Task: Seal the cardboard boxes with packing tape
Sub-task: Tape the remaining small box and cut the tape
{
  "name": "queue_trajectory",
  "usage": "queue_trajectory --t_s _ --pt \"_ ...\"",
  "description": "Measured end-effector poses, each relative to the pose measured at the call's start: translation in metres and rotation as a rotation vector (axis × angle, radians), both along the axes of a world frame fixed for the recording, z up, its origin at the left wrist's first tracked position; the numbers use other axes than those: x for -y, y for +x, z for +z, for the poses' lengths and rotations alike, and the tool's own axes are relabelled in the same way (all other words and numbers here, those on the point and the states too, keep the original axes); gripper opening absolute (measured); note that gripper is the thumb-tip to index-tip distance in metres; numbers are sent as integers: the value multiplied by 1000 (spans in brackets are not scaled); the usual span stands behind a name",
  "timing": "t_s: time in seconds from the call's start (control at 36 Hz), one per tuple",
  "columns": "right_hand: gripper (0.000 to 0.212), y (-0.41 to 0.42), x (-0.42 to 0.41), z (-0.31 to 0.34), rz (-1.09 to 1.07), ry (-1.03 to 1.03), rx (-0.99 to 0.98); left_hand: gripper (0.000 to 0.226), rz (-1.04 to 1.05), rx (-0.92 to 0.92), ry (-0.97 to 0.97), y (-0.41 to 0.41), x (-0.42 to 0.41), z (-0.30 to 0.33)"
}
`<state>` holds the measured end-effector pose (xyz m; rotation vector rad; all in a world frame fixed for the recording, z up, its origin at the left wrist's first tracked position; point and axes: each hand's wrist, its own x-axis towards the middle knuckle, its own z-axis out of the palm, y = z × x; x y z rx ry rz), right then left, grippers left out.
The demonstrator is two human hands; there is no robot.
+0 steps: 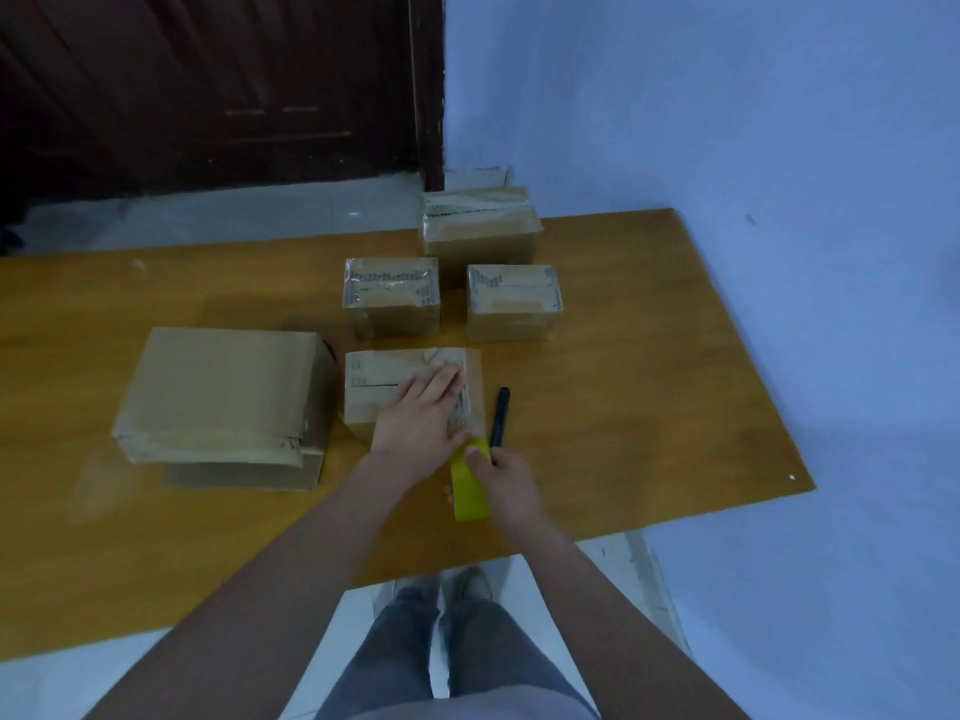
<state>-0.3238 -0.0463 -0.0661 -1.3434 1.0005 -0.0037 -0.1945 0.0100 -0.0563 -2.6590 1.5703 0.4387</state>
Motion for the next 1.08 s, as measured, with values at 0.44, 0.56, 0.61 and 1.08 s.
queue_trajectory --t_s 0.44,0.56,0.61,1.08 --pt "34 -12 -3 -28 82 -119 17 101 54 -1 69 -5 -2 -9" --pt "43 -21 14 -33 -174 -111 -10 106 48 -12 64 -4 -2 -9" --pt "34 -18 32 -42 -252 -245 -141 106 51 -3 67 -4 -2 -8" --pt "22 17 81 -53 11 -383 -197 106 61 -5 70 -4 -2 -10"
